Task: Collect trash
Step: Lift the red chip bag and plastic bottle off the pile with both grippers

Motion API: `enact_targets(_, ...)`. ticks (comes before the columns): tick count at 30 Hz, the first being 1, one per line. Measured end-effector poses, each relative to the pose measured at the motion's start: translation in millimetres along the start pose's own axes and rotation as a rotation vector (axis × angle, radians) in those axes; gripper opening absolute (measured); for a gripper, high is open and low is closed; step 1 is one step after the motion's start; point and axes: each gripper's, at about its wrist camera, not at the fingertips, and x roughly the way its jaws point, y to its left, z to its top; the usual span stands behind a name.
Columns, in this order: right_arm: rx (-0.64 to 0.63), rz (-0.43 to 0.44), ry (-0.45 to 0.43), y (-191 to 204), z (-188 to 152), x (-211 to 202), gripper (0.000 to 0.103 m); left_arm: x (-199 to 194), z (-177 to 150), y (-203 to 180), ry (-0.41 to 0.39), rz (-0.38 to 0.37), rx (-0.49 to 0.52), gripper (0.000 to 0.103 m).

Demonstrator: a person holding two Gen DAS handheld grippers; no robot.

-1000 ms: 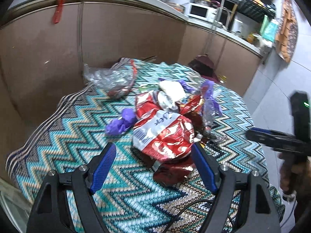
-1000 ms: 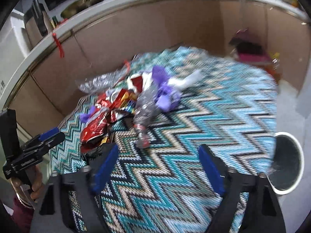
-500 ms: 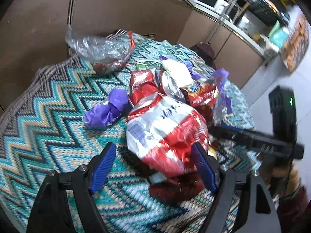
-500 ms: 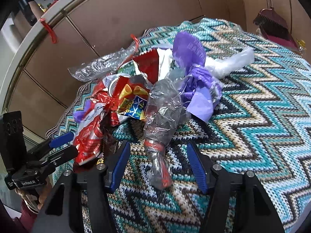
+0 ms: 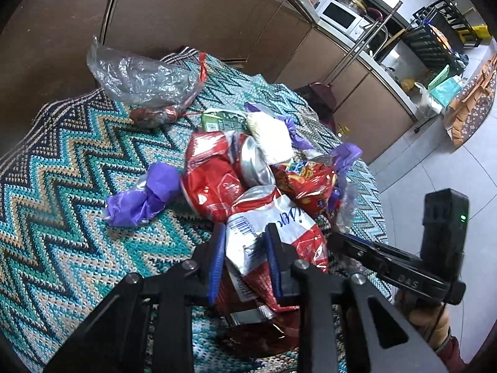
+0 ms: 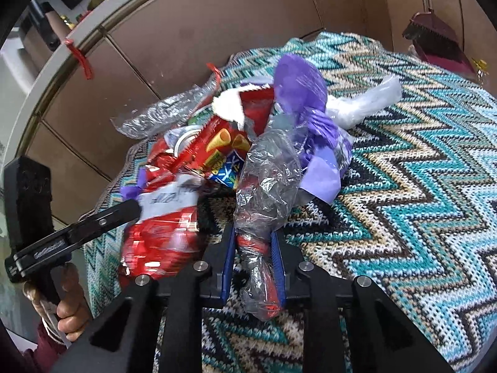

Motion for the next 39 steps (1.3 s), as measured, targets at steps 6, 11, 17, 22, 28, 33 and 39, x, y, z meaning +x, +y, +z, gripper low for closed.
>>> enact_targets(6,-0.016,0.012,-0.055,6,-15,-31,0.021,-11,1,-15,-0.027,-0.018,0.016,0.000)
enact_targets(11,-0.008,0.018,-0.092,2,-28,-59,0.021,-17,4,-31,-0.031,-0.029,0.046,0.000)
enact_targets(17,0.014,0.013,-0.117,-7,-39,-80,0.021,-26,1,-21,-0.015,-0.011,0.019,0.004)
enact_targets(22,0.023,0.021,-0.125,-11,-50,-90,0.021,-41,-29,1,0.018,-0.018,-0.052,0.052)
enact_targets(28,0.028,0.028,-0.114,-9,-54,-87,0.021,-37,-58,7,0.053,-0.092,-0.147,0.053)
enact_targets(33,0.023,0.013,-0.116,-8,-58,-91,0.021,-18,-55,13,0.051,-0.134,-0.240,0.053)
enact_targets(39,0.031,-0.015,-0.120,-12,-59,-95,0.021,6,-49,18,0.068,-0.170,-0.305,0.013)
